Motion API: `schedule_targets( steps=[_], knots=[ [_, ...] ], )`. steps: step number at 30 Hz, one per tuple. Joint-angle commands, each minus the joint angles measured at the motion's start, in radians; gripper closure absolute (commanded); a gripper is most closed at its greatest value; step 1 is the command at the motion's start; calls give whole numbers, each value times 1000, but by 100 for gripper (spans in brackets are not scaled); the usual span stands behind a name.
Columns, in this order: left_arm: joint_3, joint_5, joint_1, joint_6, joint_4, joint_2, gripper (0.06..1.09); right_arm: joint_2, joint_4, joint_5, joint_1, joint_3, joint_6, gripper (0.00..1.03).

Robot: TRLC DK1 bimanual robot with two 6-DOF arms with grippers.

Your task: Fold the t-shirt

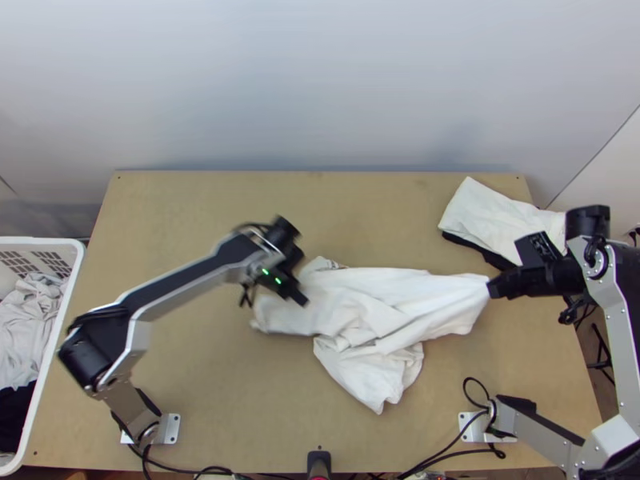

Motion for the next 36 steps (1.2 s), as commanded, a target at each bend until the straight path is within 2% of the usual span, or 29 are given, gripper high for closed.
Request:
schedule_targets(
  steps=[1,3,6,8,12,15,18,21,25,32,33,34,36],
  knots=[
    [37,27,186,10,-63,-136,104,15,-32,-14,173,141,125,100],
    [42,29,241,8,-76,-192,104,34,-29,-34,257,142,192,100],
    [59,30,327,4,-86,-269,104,55,-7,-33,369,138,214,100],
    [94,30,392,-9,-101,-312,104,63,43,-33,420,147,263,100],
    [180,33,536,-71,-115,-406,105,64,165,-33,437,222,338,100],
    [206,41,616,-88,-127,-481,105,68,204,-33,420,290,396,100],
    [167,41,623,-56,-168,-567,105,51,197,-37,421,263,392,100],
    [32,58,587,-18,-208,-669,105,23,154,-79,463,135,372,100],
    [-218,58,444,33,-242,-797,105,-8,117,-79,572,-122,323,100],
    [-472,59,113,47,-339,-821,105,15,114,-59,682,-395,289,100],
    [-489,59,74,45,-339,-812,104,25,114,-59,696,-411,287,97],
    [-503,59,48,45,-339,-806,104,35,114,-59,707,-421,291,85],
    [-520,59,19,50,-334,-794,104,54,114,-57,711,-431,301,49]
  ],
)
